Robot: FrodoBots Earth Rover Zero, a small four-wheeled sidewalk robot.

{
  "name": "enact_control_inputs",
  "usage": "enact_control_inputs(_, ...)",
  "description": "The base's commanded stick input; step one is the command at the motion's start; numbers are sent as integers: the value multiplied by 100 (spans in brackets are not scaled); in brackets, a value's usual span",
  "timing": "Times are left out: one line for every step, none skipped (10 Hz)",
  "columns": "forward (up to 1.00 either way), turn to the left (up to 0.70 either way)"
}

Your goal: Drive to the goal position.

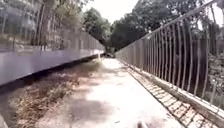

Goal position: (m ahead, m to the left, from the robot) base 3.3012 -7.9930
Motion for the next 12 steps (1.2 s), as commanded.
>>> enact_control_inputs(70,2)
enact_control_inputs(70,0)
enact_control_inputs(70,0)
enact_control_inputs(70,0)
enact_control_inputs(70,0)
enact_control_inputs(70,0)
enact_control_inputs(70,0)
enact_control_inputs(70,-1)
enact_control_inputs(70,-26)
enact_control_inputs(70,-33)
enact_control_inputs(70,0)
enact_control_inputs(70,0)
